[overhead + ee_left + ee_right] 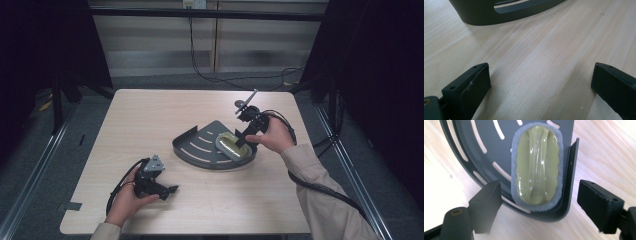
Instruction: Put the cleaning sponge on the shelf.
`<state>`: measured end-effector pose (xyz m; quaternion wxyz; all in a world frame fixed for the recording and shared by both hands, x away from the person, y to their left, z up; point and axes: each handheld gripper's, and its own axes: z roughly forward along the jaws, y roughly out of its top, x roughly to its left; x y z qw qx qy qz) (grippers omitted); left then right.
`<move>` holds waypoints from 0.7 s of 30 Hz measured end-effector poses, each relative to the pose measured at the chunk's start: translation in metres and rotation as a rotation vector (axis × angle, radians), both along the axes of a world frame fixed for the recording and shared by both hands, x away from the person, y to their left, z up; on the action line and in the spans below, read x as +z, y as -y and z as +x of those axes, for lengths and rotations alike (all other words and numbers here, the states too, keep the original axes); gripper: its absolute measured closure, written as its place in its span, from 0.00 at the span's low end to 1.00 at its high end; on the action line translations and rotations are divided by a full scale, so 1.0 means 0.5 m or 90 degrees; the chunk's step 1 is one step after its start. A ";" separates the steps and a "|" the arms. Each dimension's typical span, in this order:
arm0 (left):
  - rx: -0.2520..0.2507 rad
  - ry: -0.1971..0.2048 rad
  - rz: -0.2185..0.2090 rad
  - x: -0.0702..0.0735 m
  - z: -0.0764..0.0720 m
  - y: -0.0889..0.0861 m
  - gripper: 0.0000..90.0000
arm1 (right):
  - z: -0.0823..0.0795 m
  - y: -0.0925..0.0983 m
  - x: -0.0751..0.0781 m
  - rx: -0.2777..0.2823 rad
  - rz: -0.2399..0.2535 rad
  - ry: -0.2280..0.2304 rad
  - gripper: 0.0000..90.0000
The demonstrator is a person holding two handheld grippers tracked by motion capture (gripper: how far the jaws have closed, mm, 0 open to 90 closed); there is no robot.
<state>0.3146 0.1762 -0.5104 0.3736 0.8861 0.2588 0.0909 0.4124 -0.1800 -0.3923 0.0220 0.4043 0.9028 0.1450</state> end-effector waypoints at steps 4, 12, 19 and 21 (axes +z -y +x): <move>0.000 0.000 0.000 0.000 0.000 0.000 0.02 | -0.016 0.011 0.004 0.003 0.002 0.001 0.19; -0.003 -0.001 0.004 0.001 0.000 -0.001 0.02 | -0.052 0.027 0.004 0.030 0.006 -0.004 0.17; -0.004 0.000 0.005 0.001 0.000 -0.001 0.02 | -0.079 0.047 -0.007 0.043 0.005 -0.013 0.17; -0.004 0.000 0.006 0.001 0.000 -0.001 0.02 | -0.087 0.053 -0.011 0.044 -0.001 -0.012 0.17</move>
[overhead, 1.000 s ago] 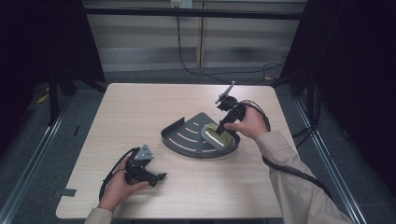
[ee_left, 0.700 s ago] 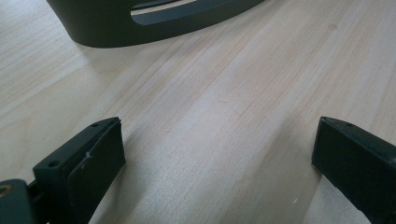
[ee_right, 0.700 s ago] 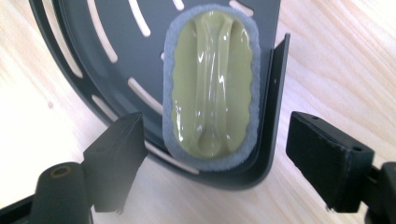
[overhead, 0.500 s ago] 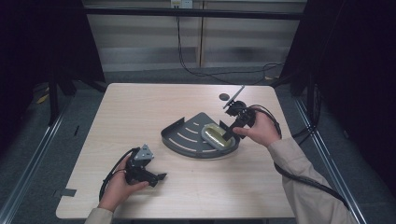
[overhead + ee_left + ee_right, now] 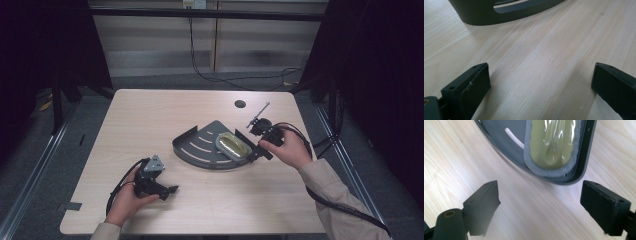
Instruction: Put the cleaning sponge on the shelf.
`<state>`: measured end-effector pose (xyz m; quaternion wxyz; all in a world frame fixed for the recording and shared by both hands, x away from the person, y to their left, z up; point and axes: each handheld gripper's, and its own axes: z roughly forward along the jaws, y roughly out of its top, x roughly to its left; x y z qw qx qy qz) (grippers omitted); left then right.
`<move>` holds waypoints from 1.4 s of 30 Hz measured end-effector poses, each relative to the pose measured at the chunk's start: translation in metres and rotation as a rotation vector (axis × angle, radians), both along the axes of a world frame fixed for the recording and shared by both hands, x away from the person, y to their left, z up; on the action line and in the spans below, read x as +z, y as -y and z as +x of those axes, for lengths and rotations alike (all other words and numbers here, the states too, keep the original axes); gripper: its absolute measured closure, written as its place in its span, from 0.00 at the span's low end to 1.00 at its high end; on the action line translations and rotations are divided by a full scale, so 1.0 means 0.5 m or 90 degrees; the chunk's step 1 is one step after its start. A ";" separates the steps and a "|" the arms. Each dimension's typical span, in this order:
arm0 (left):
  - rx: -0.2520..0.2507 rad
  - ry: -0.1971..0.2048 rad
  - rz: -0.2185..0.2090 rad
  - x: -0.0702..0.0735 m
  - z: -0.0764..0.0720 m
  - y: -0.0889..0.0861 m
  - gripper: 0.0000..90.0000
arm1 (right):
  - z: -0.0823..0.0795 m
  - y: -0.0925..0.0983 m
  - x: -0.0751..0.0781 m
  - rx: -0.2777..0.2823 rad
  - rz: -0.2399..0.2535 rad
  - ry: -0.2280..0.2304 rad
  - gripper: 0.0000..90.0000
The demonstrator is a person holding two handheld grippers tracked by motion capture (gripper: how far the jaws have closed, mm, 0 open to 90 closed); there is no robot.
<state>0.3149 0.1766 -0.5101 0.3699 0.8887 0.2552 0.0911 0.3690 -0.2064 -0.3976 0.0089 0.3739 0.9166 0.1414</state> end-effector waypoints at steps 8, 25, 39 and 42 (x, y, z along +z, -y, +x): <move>0.000 0.000 0.000 0.000 0.000 0.000 0.02 | -0.040 0.037 -0.011 0.006 0.013 -0.004 0.17; 0.000 0.000 0.000 0.000 0.000 0.000 0.02 | -0.108 0.106 -0.057 0.015 0.005 -0.035 0.17; 0.001 0.000 -0.001 0.000 0.000 0.000 0.02 | -0.157 0.175 -0.102 -0.012 0.021 -0.028 0.17; 0.001 0.000 -0.001 0.000 0.000 0.000 0.02 | -0.166 0.189 -0.114 -0.029 0.033 -0.023 0.17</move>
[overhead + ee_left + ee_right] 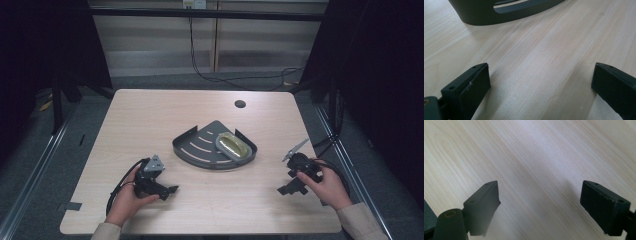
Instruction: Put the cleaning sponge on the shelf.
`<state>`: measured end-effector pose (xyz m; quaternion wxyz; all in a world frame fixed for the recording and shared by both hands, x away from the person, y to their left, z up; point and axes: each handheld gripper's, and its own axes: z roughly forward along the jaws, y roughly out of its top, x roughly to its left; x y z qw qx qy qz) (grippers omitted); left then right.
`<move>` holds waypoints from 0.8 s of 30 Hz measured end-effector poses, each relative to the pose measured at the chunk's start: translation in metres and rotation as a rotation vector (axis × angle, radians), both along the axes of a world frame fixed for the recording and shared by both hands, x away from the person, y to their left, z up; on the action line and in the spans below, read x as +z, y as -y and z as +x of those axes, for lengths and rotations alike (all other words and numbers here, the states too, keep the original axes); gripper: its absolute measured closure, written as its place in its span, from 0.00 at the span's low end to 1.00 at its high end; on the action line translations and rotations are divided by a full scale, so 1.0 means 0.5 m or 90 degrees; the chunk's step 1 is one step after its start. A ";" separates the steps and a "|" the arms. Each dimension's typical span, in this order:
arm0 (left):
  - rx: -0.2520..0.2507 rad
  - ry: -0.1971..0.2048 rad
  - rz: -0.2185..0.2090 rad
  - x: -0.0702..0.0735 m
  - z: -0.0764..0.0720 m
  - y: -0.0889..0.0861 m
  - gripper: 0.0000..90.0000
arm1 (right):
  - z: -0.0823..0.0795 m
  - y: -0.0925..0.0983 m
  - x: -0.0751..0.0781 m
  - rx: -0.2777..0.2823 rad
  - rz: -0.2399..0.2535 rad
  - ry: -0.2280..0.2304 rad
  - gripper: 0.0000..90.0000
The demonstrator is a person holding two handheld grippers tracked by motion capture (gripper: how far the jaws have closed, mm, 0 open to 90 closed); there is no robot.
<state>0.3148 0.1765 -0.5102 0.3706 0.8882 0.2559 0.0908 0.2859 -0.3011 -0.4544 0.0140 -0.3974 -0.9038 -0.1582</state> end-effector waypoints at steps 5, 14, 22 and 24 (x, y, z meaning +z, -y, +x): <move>0.000 0.000 0.000 0.000 0.000 0.000 0.02 | -0.009 0.017 -0.013 -0.015 0.015 0.007 0.17; 0.000 0.000 0.000 0.000 0.000 0.000 0.02 | -0.030 0.041 -0.044 -0.015 0.054 0.048 0.17; 0.000 0.000 0.000 0.000 0.000 0.000 0.02 | -0.045 0.064 -0.059 -0.035 0.110 0.085 0.16; 0.000 0.000 0.000 0.000 0.000 0.000 0.02 | -0.051 0.065 -0.063 -0.032 0.114 0.101 0.16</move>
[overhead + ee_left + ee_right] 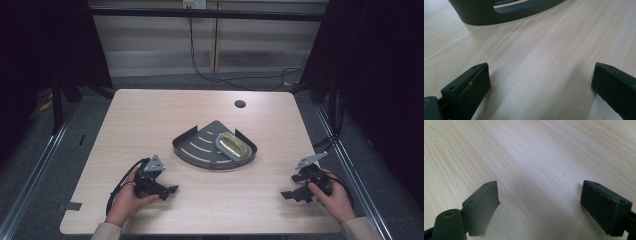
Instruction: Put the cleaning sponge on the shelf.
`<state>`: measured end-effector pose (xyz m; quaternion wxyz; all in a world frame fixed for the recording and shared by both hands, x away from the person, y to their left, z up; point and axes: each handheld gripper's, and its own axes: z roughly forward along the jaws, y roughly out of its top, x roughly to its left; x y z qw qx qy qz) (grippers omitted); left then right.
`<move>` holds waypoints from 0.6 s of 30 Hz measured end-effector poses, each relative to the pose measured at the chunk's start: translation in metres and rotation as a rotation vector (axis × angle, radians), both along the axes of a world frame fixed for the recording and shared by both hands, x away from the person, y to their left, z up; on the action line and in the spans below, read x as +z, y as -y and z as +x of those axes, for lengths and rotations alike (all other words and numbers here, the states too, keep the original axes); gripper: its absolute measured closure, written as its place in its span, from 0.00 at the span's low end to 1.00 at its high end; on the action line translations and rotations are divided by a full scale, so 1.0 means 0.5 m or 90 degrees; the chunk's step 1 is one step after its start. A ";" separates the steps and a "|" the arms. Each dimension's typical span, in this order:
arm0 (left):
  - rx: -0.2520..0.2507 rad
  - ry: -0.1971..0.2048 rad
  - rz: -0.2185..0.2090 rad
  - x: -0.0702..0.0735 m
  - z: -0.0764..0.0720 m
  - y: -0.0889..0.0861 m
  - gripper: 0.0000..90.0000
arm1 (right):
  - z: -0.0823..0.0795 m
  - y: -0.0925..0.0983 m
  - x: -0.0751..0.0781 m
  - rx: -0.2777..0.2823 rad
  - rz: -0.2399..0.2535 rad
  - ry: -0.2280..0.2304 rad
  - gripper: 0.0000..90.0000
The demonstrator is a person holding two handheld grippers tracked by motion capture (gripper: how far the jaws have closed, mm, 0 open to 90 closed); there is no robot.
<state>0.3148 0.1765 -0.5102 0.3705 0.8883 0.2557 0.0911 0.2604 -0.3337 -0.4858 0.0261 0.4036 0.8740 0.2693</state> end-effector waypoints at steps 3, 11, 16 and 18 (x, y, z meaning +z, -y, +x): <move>0.000 0.000 0.000 0.000 0.000 0.000 0.02 | -0.008 -0.003 -0.005 0.007 -0.010 0.030 0.15; 0.001 -0.002 -0.001 0.000 0.000 0.000 0.02 | -0.023 -0.011 -0.023 0.005 -0.021 0.109 0.11; 0.001 -0.002 -0.001 0.000 -0.001 0.001 0.01 | -0.028 -0.008 -0.028 -0.006 -0.008 0.124 0.11; 0.001 0.001 0.001 0.000 -0.001 0.001 0.01 | -0.033 -0.004 -0.037 -0.022 0.017 0.153 0.11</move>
